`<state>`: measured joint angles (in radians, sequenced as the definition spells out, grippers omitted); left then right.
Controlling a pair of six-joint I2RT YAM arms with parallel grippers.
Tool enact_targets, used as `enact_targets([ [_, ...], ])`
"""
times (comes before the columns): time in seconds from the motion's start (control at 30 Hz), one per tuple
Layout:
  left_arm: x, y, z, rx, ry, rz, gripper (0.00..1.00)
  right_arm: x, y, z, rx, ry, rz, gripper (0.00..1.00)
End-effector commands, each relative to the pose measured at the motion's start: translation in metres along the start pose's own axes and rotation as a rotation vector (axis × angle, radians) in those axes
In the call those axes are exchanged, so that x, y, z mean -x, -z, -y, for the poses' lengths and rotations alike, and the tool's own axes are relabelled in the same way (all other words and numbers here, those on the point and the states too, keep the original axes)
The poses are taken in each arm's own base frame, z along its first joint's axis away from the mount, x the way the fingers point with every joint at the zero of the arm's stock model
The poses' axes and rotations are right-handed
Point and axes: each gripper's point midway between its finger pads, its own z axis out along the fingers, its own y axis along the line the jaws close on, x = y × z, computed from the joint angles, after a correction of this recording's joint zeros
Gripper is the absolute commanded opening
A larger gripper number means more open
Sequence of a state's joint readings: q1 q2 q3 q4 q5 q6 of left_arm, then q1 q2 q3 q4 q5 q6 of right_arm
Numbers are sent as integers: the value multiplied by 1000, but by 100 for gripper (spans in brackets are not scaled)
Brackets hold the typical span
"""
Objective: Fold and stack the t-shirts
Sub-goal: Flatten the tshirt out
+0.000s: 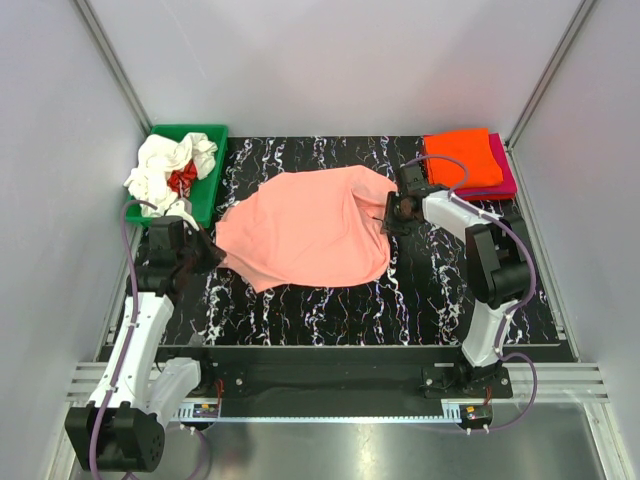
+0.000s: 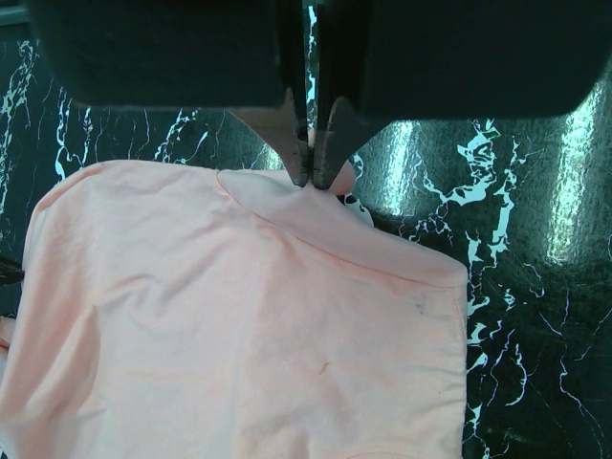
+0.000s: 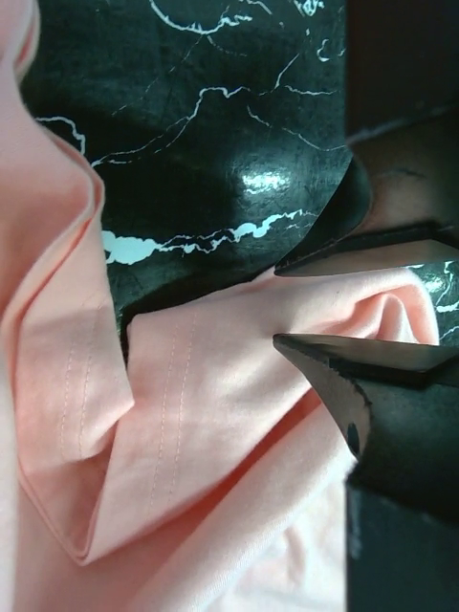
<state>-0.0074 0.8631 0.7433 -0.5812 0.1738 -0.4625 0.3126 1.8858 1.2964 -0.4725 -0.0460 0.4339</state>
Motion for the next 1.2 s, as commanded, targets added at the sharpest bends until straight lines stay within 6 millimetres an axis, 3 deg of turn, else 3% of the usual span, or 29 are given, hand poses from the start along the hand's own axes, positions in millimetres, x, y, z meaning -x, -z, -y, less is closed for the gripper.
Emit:
enact_targets([
  [0.0,9,2,5,-31,-26,48,0,5,-5,-14,72,31,18,37],
  [0.1,9,1,6,-33,-26,43,0,3,-9,-15,81,30,8,26],
  [0.13,9,1,5,-33,-25,41,0,4,-8,-15,82,27,12,12],
  [0.17,9,1,6,-33,-26,43,0,5,-8,-13,77,18,14,6],
  [0.23,8,1,6,-33,-26,43,0,6,-4,-10,70,1,26,0],
  [0.37,8,1,6,-35,-26,42,0,5,14,1,46,-21,60,0],
  [0.4,9,2,6,-36,-26,45,0,13,28,5,25,-32,109,0],
  [0.47,8,2,7,-39,-27,41,0,1,41,24,-67,-90,105,0],
  [0.5,7,1,7,-39,-26,39,0,7,60,36,-130,-123,162,0],
  [0.57,7,1,8,-43,-28,34,0,-11,76,50,-196,-218,150,0],
  [0.6,6,0,8,-44,-28,30,0,-7,95,52,-198,-251,209,0],
  [0.63,6,0,8,-44,-28,30,0,-22,96,59,-208,-293,201,0],
  [0.7,7,0,8,-43,-28,31,0,-29,111,59,-180,-329,234,0],
  [0.8,8,1,6,-33,-30,42,0,-47,107,63,-173,-361,206,8],
  [0.83,9,1,5,-25,-30,48,0,-50,104,65,-179,-357,196,28],
  [0.9,9,2,5,-24,-32,50,0,-51,96,66,-196,-347,172,38],
  [1.0,9,2,5,-25,-36,48,0,-50,90,73,-248,-316,155,43],
  [1.17,8,2,6,-27,-40,48,0,-63,93,86,-310,-437,142,42],
])
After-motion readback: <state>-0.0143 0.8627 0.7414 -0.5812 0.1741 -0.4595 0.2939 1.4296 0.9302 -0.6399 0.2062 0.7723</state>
